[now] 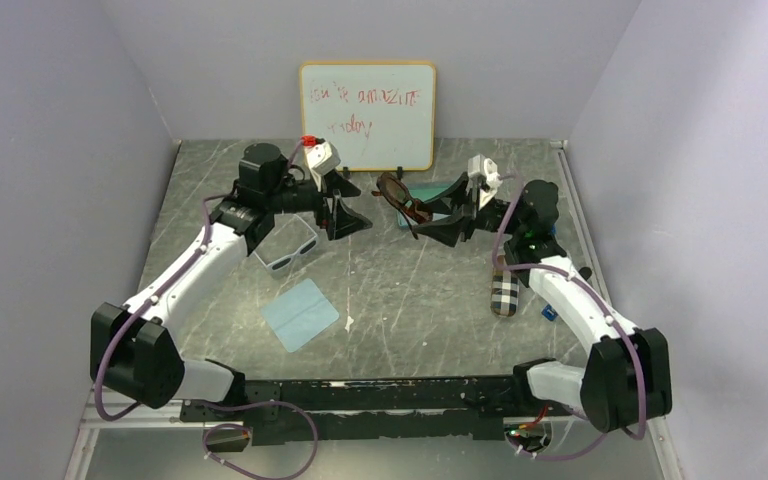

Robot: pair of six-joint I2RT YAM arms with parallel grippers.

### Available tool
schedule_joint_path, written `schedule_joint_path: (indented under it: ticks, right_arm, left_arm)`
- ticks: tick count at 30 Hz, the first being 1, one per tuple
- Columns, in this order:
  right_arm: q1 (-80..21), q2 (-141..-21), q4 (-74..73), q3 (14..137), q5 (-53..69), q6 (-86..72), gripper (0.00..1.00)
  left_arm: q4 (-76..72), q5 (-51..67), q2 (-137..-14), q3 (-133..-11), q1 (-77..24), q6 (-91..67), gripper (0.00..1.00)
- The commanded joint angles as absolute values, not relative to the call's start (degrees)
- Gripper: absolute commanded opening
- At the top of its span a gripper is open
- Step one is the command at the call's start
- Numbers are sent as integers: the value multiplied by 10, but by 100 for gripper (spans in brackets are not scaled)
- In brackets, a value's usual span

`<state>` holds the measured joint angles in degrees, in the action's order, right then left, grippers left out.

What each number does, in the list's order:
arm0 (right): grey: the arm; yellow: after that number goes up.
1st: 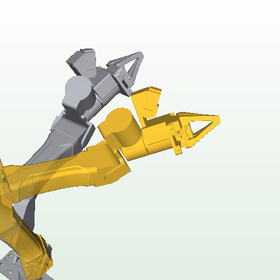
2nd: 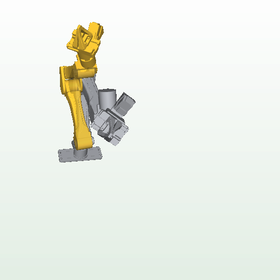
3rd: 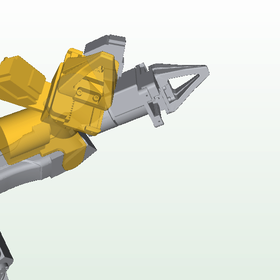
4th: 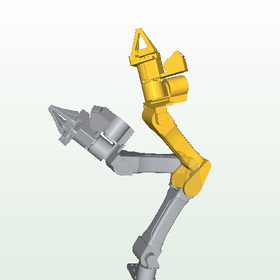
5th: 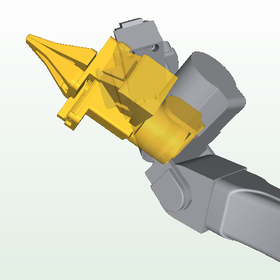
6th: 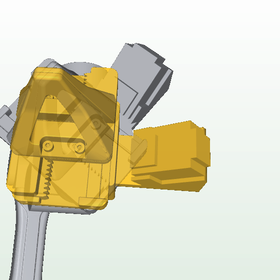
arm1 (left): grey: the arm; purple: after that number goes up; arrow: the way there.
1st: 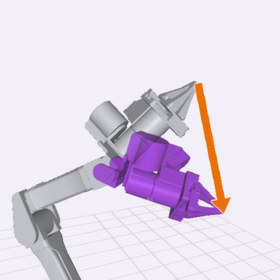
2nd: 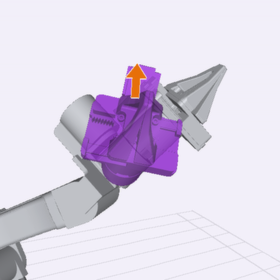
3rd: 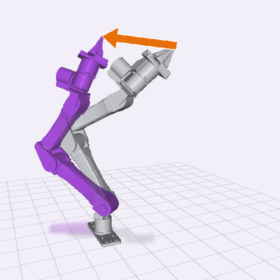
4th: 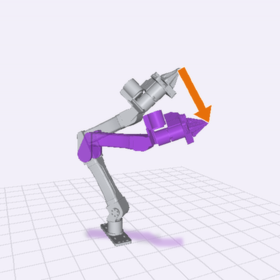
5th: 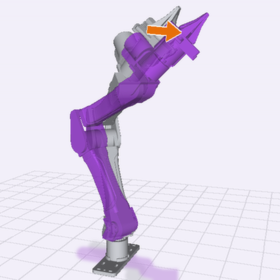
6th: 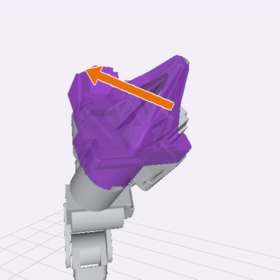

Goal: Organize the sunglasses
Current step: Fold the sunglasses at the center of the board, then adjust the sunglasses.

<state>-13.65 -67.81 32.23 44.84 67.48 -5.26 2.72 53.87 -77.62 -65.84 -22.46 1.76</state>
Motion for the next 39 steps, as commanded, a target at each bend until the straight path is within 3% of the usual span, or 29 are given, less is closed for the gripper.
schedule_joint_path:
  ticks: [1, 7, 13, 26, 39]
  right_arm:
    - [-135, -705, 447, 473, 699, -278, 15]
    - [-135, -738, 537, 463, 682, -479, 14]
    - [-134, -721, 545, 442, 648, -530, 17]
    - [-150, -717, 576, 424, 647, -552, 15]
    - [-172, -703, 467, 430, 649, -433, 9]
  left_arm:
    - [-54, 504, -770, -656, -224, -44, 96]
    - [-72, 491, -766, -662, -231, -68, 94]
    - [-76, 466, -766, -668, -244, -87, 89]
    - [-49, 387, -791, -710, -276, -107, 85]
    - [-87, 450, -803, -724, -275, -163, 85]
